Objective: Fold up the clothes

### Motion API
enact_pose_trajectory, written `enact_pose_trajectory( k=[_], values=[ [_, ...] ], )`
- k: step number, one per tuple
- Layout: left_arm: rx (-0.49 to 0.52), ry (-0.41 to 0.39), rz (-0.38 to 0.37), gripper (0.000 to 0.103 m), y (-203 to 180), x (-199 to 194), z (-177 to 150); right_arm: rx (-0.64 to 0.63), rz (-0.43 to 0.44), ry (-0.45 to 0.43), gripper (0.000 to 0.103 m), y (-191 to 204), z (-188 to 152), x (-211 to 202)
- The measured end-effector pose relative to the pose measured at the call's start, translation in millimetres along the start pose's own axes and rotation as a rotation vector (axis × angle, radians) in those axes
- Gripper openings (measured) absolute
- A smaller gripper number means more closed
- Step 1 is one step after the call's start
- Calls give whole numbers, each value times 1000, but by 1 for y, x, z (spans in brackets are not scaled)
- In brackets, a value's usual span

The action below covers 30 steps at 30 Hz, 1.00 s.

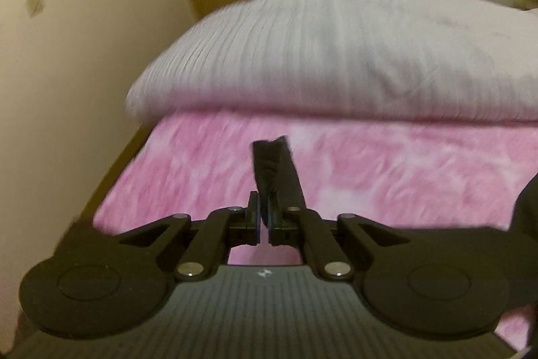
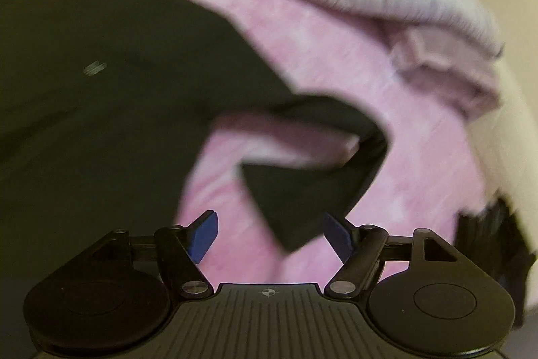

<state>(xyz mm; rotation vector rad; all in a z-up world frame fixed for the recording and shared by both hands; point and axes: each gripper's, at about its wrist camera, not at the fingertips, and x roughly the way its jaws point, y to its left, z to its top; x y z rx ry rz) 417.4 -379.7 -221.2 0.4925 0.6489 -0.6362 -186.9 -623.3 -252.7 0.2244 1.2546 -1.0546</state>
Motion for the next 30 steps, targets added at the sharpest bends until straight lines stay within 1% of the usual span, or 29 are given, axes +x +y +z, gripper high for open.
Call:
enact_pose_trajectory(
  k=[2, 3, 4, 5, 6, 7, 8, 10, 12, 15, 17, 18, 19, 21, 23, 25, 26, 28, 30],
  values=[
    [-51, 59, 4, 9, 13, 3, -19, 23, 45, 32, 73, 11, -14, -11],
    [-67, 71, -2, 14, 19, -1, -27, 40, 65, 52, 73, 16, -21, -16],
    [-82, 82, -9, 19, 25, -5, -35, 64, 95, 68, 73, 18, -28, -20],
    [-86, 86, -22, 31, 28, -12, -43, 91, 130, 82, 73, 20, -35, -24],
    [-81, 89, -43, 36, 28, -20, -50, 117, 155, 96, 73, 22, -45, -29],
    [-76, 91, -66, 37, 28, -29, -57, 143, 177, 110, 73, 24, -55, -34],
    [-57, 99, -109, 37, 26, -40, -66, 164, 198, 124, 73, 24, -63, -37],
    [-10, 129, -227, 39, 17, -61, -88, 210, 235, 153, 73, 26, -83, -44],
    [49, 185, -397, 41, 2, -86, -116, 261, 275, 172, 73, 24, -103, -51],
    [130, 297, -642, 43, -28, -124, -167, 290, 353, 166, 73, 20, -122, -56],
    [190, 347, -757, 43, -49, -147, -200, 305, 407, 160, 73, 17, -134, -59],
    [231, 359, -797, 43, -60, -159, -216, 297, 428, 156, 73, 16, -139, -58],
    [256, 363, -812, 43, -67, -169, -228, 284, 445, 152, 73, 14, -144, -56],
    [261, 362, -815, 43, -78, -183, -249, 270, 485, 143, 73, 10, -155, -51],
    [277, 322, -778, 43, -85, -194, -264, 279, 540, 133, 73, 0, -169, -43],
    [298, 288, -744, 43, -91, -204, -277, 277, 594, 105, 73, -10, -182, -38],
    [312, 273, -728, 43, -93, -208, -283, 279, 628, 93, 73, -16, -188, -36],
    [360, 230, -697, 43, -99, -217, -296, 311, 730, 67, 73, -27, -204, -32],
    [408, 187, -665, 47, -104, -225, -309, 335, 826, 49, 73, -32, -219, -27]
  ],
)
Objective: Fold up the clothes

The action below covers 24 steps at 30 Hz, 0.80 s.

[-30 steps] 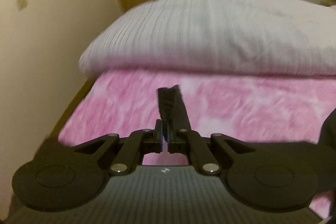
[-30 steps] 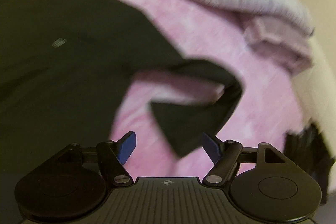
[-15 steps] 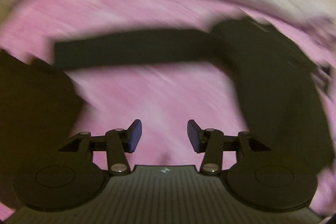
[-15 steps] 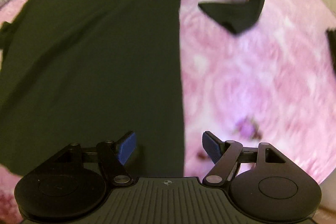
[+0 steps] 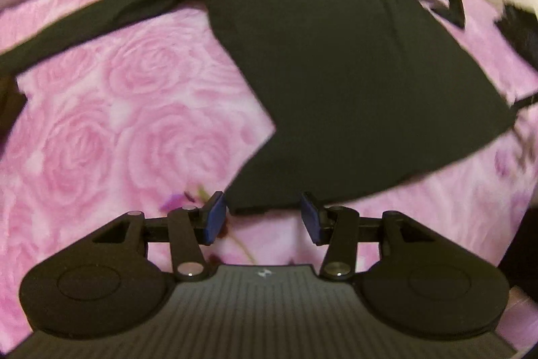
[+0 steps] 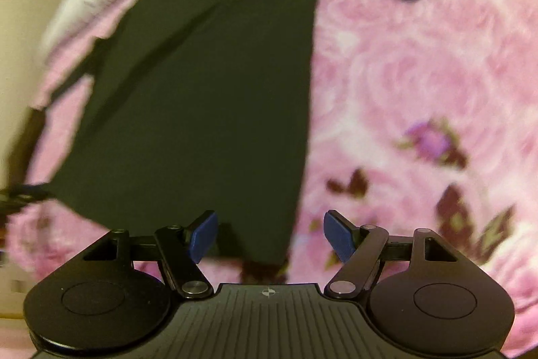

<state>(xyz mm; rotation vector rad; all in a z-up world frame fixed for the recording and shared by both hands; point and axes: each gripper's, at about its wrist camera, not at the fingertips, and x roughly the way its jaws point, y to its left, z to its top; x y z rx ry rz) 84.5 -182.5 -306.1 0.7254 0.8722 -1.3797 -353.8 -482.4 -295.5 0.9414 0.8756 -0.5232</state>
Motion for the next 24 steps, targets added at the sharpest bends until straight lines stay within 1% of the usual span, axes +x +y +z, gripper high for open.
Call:
enact_pose_trajectory(
  k=[1, 3, 6, 7, 8, 9, 10, 12, 13, 15, 17, 18, 21, 22, 23, 24],
  values=[
    [26, -9, 20, 49, -6, 0, -5, -4, 37, -7, 73, -4, -5, 1],
    [78, -27, 44, 50, -15, 4, -14, -19, 88, -47, 73, -9, -14, 1],
    [181, -84, 91, 54, -28, 7, -27, -7, 163, -117, 73, -19, -24, 1],
    [214, -103, 107, 54, -32, 8, -31, -1, 185, -139, 68, -23, -26, 1],
    [227, -125, 119, 57, -33, 9, -34, 6, 207, -161, 46, -26, -29, 1],
    [239, -147, 131, 58, -34, 9, -37, 13, 208, -173, 34, -29, -31, 3],
    [244, -164, 141, 58, -36, 9, -38, 20, 202, -182, 17, -31, -32, 4],
    [273, -201, 170, 58, -41, 9, -43, 34, 229, -209, 7, -37, -35, 5],
    [297, -214, 189, 58, -45, 9, -45, 29, 228, -224, 5, -37, -36, 5],
    [350, -243, 227, 55, -54, 8, -50, -30, 197, -266, 3, -32, -40, 2],
    [385, -262, 256, 55, -61, 8, -54, -87, 138, -307, 3, -26, -47, -3],
    [402, -271, 273, 55, -64, 7, -56, -106, 105, -324, 3, -24, -50, -6],
    [461, -283, 322, 55, -71, 5, -64, -198, -35, -349, 4, -6, -61, -12],
    [491, -289, 347, 55, -74, 5, -67, -259, -89, -356, 8, 4, -68, -13],
    [521, -293, 371, 55, -76, 4, -70, -330, -145, -363, 20, 15, -75, -14],
    [561, -293, 392, 54, -79, 4, -73, -402, -202, -369, 25, 26, -83, -14]
  ],
)
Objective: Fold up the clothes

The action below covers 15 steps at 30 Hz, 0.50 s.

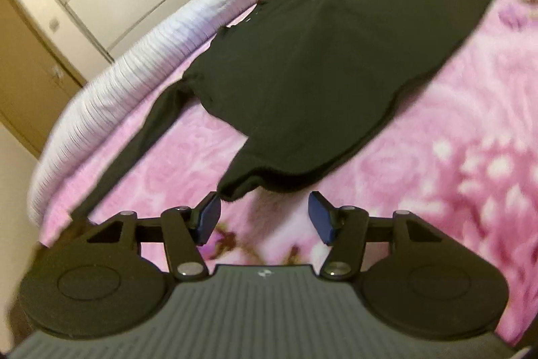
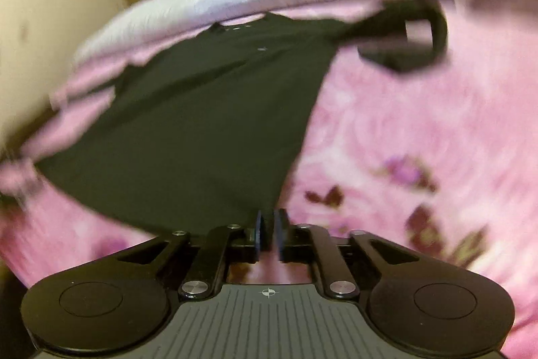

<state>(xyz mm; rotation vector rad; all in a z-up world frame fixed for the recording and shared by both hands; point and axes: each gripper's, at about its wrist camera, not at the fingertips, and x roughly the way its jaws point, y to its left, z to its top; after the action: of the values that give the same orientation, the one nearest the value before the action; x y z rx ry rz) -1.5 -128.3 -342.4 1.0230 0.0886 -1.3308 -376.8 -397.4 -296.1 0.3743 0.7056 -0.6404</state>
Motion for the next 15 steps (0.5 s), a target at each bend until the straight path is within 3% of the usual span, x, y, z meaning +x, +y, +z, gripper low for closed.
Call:
enact_pose_trajectory(
  k=[2, 4, 11, 15],
  values=[
    [112, -18, 41, 54, -11, -1, 0, -161, -59, -1, 53, 25, -5, -6],
    [217, -31, 79, 55, -20, 2, 1, -321, -70, 10, 60, 48, -14, -5],
    [422, -65, 174, 58, -31, 19, 5, -911, -182, 24, 60, 110, -60, 12],
    [509, -80, 175, 57, -33, 20, 0, -1096, -209, -19, 61, 106, -76, 18]
  ],
)
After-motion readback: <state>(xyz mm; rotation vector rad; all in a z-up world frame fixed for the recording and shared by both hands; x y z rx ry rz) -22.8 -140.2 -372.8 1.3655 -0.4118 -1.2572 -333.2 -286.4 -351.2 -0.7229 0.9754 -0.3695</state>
